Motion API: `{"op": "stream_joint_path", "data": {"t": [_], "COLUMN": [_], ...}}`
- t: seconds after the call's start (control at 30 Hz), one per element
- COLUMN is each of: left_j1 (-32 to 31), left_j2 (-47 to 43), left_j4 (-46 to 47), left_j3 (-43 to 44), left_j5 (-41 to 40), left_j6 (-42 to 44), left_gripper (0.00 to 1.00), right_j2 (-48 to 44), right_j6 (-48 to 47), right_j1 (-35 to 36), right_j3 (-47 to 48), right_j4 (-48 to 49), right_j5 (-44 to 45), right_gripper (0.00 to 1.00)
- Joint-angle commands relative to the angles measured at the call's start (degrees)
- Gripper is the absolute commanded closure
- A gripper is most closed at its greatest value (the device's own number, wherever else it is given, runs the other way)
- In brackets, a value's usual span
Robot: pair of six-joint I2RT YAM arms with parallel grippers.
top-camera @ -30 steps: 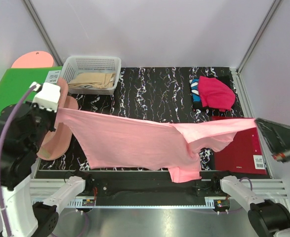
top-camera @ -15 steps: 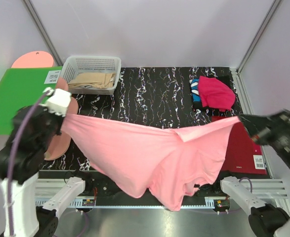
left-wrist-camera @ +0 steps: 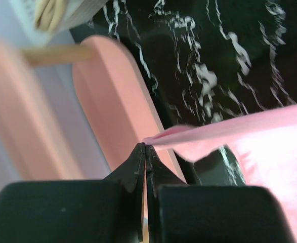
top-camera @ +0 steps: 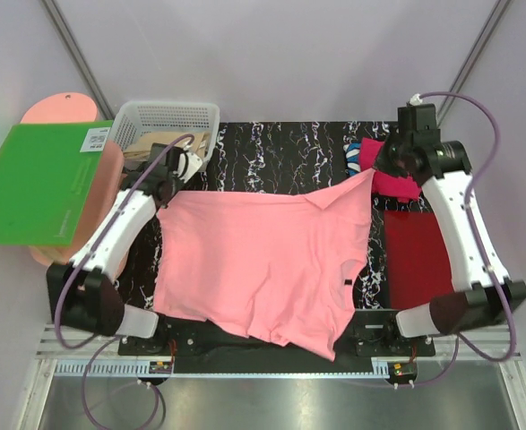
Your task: Fold and stack the t-shirts
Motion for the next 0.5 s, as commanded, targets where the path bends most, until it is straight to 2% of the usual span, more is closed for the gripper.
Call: {"op": "stream_joint_path", "data": {"t": [0.0,0.17,0.37,0.47], "left_j1": [0.7,2.1,3.1,3.4], "left_j2": [9.9,19.2,19.5,20.1], "left_j4": [15.3,18.9,23.6,26.5], "left_j3": [3.6,8.7,5.7,5.5], "left_j5": [-7.0,-9.3,-9.5,-9.9], "left_j6": [6.1,9.1,11.7,13.5], "left_gripper": [1.0,1.0,1.0,1.0], "right_j2": [7.0,16.3,14.8,15.1], "right_j6": [-1.0,-2.0,-1.5,-3.0], "right_j1": [-3.4,-3.7,-3.7,-3.9], "right_j3": [4.1,9.4,8.0,7.5], "right_j4": [9.1,9.3,9.8,10.3], "right_j5": [-1.8,-5.0,-6.6,-3.5], "right_gripper": [1.0,1.0,1.0,1.0]}}
